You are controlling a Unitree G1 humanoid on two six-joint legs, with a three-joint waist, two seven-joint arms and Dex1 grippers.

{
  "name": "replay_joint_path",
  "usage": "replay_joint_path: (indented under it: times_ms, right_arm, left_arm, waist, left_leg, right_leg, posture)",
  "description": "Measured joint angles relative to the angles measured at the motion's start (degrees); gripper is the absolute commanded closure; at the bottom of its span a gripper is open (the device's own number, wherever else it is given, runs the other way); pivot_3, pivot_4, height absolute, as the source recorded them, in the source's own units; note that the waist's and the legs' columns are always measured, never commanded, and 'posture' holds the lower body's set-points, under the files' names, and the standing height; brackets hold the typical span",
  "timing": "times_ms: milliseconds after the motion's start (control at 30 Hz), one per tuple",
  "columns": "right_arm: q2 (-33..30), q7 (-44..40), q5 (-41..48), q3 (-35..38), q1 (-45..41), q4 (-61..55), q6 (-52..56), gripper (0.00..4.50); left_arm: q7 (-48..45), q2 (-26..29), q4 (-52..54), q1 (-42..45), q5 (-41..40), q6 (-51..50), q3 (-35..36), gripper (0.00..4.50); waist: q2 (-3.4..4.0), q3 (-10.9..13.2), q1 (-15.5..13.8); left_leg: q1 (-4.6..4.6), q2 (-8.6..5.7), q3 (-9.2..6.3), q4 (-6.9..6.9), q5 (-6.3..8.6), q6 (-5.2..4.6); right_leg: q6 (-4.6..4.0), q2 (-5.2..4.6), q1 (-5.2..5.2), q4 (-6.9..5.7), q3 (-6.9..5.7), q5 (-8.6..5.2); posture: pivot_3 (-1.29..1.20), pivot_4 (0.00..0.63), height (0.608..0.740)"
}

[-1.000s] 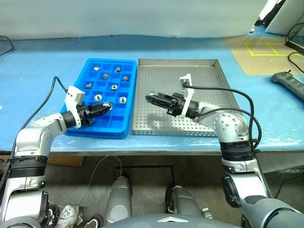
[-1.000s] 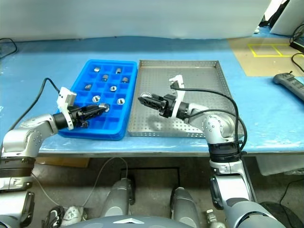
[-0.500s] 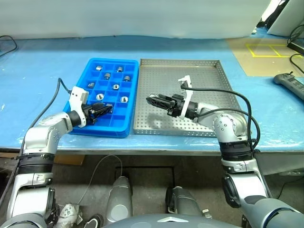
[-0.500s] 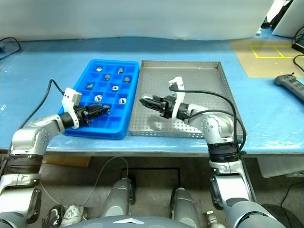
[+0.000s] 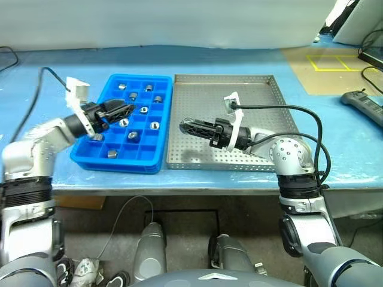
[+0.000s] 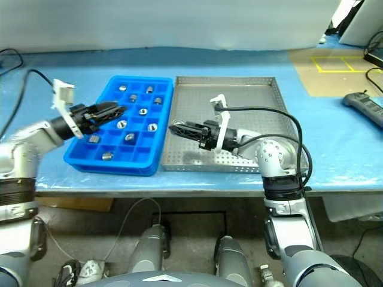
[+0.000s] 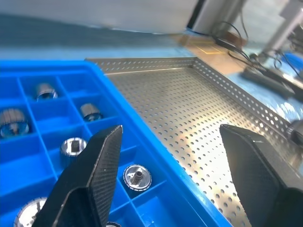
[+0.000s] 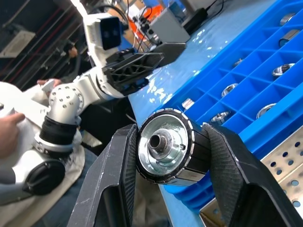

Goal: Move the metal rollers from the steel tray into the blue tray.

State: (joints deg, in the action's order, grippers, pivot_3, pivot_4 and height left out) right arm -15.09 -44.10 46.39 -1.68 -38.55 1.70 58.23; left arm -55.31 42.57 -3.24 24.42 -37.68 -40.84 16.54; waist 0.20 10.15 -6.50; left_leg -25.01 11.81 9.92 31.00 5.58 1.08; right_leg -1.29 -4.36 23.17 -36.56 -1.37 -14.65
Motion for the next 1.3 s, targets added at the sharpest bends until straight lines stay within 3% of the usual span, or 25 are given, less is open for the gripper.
replay_joint_path:
  times_ms: [133,400,600,767,1000,1300]
  right_arm:
    - [2.68,-1.53,-3.98,-4.53,-2.01,3.06,-3.14,2.73]
    - [9.22,-5.5,-13.16,-12.06,-5.44,13.54,-11.3,2.73]
    - [11.11,-4.41,-19.65,-12.31,-7.78,22.3,-17.05,2.73]
    - [11.22,-5.2,-20.56,-11.41,-7.94,23.09,-17.67,2.73]
    - [12.11,-6.1,-20.39,-9.77,-7.54,21.73,-16.08,0.4]
    - [10.04,-5.55,-19.05,-6.17,-6.94,18.42,-12.2,0.4]
  left_arm:
    - [-2.23,0.29,0.51,-5.49,0.07,1.03,0.03,1.03]
    - [-1.2,-0.43,11.6,-14.06,-3.52,1.92,3.2,1.03]
    - [2.86,-2.06,16.53,-18.4,-5.54,0.89,4.15,1.03]
    - [5.46,-2.78,17.81,-18.96,-6.31,0.7,4.16,1.03]
    - [6.28,-2.87,17.84,-17.78,-7.2,0.3,4.05,1.0]
    - [6.24,-2.88,16.73,-13.75,-7.2,0.11,1.34,1.0]
  waist:
    - [-0.06,0.02,-0.84]
    - [-0.09,0.0,-2.45]
    - [-0.11,-0.01,-2.78]
    - [-0.11,-0.01,-2.82]
    - [-0.12,-0.02,-2.77]
    - [-0.13,-0.02,-2.82]
  left_leg:
    - [-0.15,0.1,-0.08,-0.02,-0.05,0.08]
    - [-0.11,0.07,-0.12,-0.05,0.02,-0.01]
    - [-0.1,0.07,-0.15,-0.07,0.01,0.01]
    - [-0.08,0.06,-0.16,-0.07,0.0,0.02]
    - [-0.04,0.06,-0.16,-0.07,-0.01,0.03]
    - [-0.05,0.04,-0.15,-0.04,-0.13,0.22]
  right_leg:
    - [-0.09,0.08,0.13,-0.1,-0.14,-0.05]
    - [-0.07,-0.09,0.09,-0.15,-0.11,-0.06]
    - [-0.07,-0.09,0.1,-0.21,-0.11,-0.06]
    - [-0.07,-0.04,0.1,-0.2,-0.1,-0.05]
    - [-0.07,-0.01,0.08,-0.2,-0.09,-0.05]
    - [-0.05,-0.03,0.05,-0.21,-0.09,-0.04]
  posture:
    - [0.14,0.15,0.74]
    - [0.21,0.15,0.74]
    - [0.24,0.15,0.74]
    - [0.23,0.15,0.74]
    - [0.2,0.15,0.74]
    - [0.15,0.15,0.74]
